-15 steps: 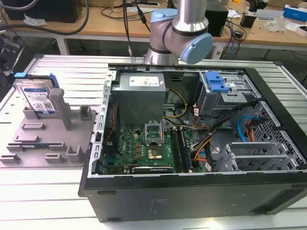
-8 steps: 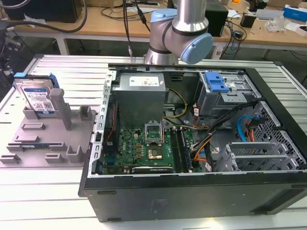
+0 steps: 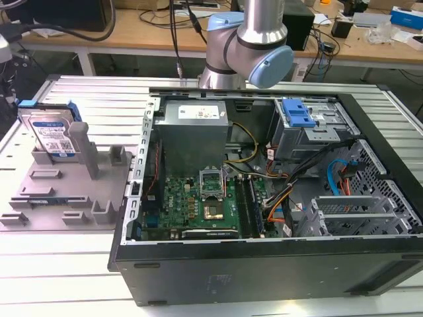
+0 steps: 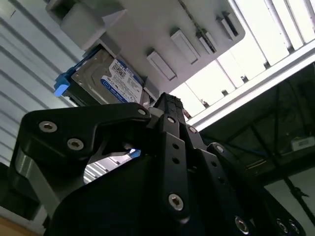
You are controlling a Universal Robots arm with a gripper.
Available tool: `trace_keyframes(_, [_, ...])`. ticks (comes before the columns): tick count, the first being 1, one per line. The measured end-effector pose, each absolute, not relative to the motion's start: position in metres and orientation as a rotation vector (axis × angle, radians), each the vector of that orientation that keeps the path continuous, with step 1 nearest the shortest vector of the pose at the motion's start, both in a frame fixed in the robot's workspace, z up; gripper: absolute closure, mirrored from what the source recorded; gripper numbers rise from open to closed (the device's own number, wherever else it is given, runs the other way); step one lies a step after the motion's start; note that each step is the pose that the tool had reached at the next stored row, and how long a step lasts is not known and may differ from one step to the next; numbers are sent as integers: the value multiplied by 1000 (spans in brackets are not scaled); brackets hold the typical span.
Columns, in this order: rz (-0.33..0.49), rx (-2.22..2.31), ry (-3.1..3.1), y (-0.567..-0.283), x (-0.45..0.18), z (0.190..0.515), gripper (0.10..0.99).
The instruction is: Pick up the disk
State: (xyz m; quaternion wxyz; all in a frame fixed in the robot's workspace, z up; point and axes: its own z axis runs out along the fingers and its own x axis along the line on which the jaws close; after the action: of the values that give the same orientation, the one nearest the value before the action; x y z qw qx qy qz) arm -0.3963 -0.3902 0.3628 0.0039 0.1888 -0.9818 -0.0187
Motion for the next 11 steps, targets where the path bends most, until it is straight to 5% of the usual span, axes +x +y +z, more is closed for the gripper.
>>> trace_keyframes(2, [-58, 650, -3064, -390, -396, 363, 973])
trace_keyframes(6, [-58, 805, -3026, -390, -396, 363, 729])
trace_keyframes(7, [-57, 888, -3001, -390, -396, 363, 604])
trace_keyframes(11, [-56, 1068, -2940, -390, -396, 363, 604])
